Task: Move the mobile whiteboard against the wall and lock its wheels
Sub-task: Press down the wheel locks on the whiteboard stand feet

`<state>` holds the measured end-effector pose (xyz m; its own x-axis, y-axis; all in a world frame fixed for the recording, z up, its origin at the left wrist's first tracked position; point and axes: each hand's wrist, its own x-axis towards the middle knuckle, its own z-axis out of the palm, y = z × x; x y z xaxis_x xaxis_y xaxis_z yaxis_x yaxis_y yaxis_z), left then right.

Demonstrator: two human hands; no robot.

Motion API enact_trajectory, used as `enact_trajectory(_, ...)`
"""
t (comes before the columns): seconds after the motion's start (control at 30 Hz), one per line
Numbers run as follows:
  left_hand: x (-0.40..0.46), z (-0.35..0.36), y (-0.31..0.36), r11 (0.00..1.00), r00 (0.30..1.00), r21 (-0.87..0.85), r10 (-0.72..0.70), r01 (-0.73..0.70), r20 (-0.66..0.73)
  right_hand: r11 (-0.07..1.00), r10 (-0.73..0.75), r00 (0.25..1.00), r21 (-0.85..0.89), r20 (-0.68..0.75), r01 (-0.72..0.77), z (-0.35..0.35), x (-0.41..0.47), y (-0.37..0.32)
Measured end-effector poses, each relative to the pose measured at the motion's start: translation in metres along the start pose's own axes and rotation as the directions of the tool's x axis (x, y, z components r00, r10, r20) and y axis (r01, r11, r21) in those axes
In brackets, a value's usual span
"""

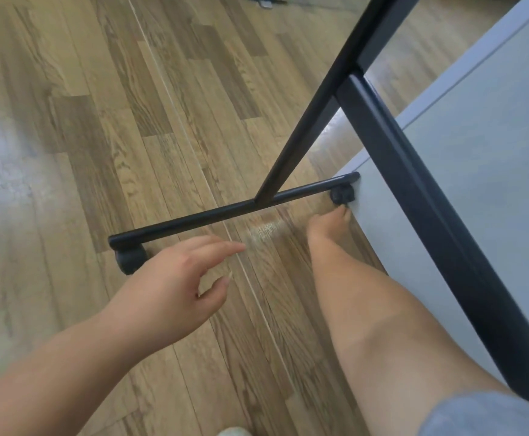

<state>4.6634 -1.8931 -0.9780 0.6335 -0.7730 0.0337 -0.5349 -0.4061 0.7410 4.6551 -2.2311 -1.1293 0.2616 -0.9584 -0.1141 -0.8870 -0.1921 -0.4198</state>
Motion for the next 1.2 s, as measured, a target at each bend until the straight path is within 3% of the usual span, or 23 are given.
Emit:
enact_trajectory(0.2, -0.002, 0.002, -0.013, 0.999, 1.000, 0.037, -0.012, 0.011, 0.024, 0.999, -0.014, 0.998, -0.031, 0.053, 0.015, 0.001, 0.026, -0.012)
enact_trajectory(0.37, -0.004, 0.000, -0.024, 0.999, 0.999, 0.045, -0.027, 0.025, 0.032, 0.995, -0.004, 0.984, -0.099, 0.178, 0.022, 0.000, 0.045, -0.018)
enact_trajectory(0.63, -0.001, -0.001, -0.023, 0.998, 1.000, 0.055, -0.014, 0.014, 0.006, 0.998, 0.058, 0.995, -0.043, 0.083, -0.055, -0.008, 0.067, -0.001)
enact_trajectory(0.83, -0.003, 0.003, -0.022, 0.999, 1.000, 0.032, -0.015, 0.016, -0.013, 0.979, -0.056, 0.981, -0.185, 0.186, 0.091, -0.004, 0.051, -0.007)
enact_trajectory(1.1, -0.002, 0.004, -0.022, 0.999, 0.998, 0.038, -0.001, 0.003, -0.060, 0.975, -0.039, 0.962, -0.200, 0.271, 0.096, -0.008, 0.049, -0.010)
enact_trajectory(1.2, -0.002, 0.004, -0.022, 1.000, 0.998, 0.027, 0.000, 0.002, -0.069, 0.984, 0.033, 0.947, -0.177, 0.319, 0.025, -0.009, 0.049, -0.008)
